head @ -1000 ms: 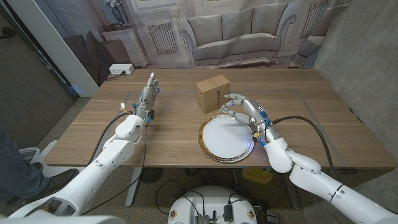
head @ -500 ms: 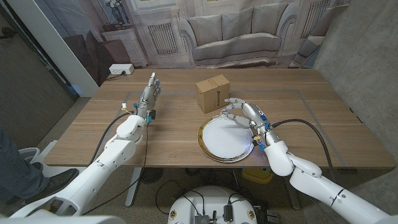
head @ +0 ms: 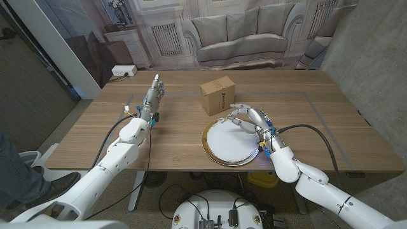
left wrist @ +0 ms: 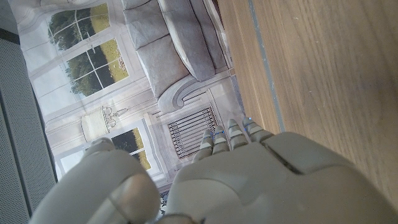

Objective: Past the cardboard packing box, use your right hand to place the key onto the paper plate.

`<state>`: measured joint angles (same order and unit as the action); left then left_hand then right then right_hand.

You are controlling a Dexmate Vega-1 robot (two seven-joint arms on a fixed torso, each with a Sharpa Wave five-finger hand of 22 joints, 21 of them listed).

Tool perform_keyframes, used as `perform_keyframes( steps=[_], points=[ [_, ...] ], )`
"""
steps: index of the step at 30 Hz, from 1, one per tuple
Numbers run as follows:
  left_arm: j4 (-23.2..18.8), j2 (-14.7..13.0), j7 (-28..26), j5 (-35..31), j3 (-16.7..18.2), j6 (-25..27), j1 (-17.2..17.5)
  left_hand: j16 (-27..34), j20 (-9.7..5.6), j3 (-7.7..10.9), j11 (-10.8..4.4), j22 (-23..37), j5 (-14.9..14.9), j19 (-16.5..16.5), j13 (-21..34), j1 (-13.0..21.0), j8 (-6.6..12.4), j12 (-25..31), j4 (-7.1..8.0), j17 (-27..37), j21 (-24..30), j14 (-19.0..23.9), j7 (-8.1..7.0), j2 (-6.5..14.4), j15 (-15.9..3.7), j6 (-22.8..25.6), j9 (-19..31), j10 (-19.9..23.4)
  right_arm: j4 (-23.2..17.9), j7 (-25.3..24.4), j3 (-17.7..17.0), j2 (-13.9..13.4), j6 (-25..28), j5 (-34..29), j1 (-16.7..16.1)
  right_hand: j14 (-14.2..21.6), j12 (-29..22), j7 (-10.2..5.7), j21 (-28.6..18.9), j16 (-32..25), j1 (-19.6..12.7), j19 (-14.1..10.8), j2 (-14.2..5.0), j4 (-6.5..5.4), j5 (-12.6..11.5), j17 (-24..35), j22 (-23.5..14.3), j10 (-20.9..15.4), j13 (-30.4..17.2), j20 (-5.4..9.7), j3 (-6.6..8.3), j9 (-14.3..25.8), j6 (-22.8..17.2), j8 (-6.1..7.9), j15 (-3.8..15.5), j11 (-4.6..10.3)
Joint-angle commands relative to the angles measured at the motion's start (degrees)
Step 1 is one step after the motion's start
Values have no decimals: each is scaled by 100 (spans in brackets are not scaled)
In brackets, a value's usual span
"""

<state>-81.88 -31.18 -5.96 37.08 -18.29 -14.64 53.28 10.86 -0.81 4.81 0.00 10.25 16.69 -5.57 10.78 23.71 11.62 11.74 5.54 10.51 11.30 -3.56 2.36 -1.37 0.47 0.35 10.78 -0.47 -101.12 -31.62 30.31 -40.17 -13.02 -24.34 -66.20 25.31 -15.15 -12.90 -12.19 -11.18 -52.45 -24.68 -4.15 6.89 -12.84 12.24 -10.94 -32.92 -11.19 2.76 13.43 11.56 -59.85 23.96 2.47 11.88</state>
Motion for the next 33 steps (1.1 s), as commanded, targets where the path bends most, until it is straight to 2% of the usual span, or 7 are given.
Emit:
perform_keyframes(
  steps=[1, 33],
  points=[
    [0, -6, -1, -12, -31, 67, -36, 1, -11, -30, 5, 10, -22, -52, 33, 7, -19, 13, 9, 12, 11, -15, 5, 45, 13, 20, 11, 24, 54, 74, 39, 9, 84, 76, -35, -24, 5, 8, 4, 30, -23, 22, -14, -8, 2, 21, -15, 24, -9, 331, -19, 24, -44, 20, 589, -2],
    [12, 21, -11, -73, -114, 160, -134, -1, -14, -65, 10, 10, -23, -81, 33, 18, -20, 12, 9, 12, 4, -23, 2, 59, 15, 20, 11, 21, 114, 49, 118, -60, 318, 49, -82, -67, 31, 8, 9, 24, -42, 53, -15, 6, -3, 15, -13, 52, -11, 308, -28, 19, -62, 7, 560, -6]
  ],
)
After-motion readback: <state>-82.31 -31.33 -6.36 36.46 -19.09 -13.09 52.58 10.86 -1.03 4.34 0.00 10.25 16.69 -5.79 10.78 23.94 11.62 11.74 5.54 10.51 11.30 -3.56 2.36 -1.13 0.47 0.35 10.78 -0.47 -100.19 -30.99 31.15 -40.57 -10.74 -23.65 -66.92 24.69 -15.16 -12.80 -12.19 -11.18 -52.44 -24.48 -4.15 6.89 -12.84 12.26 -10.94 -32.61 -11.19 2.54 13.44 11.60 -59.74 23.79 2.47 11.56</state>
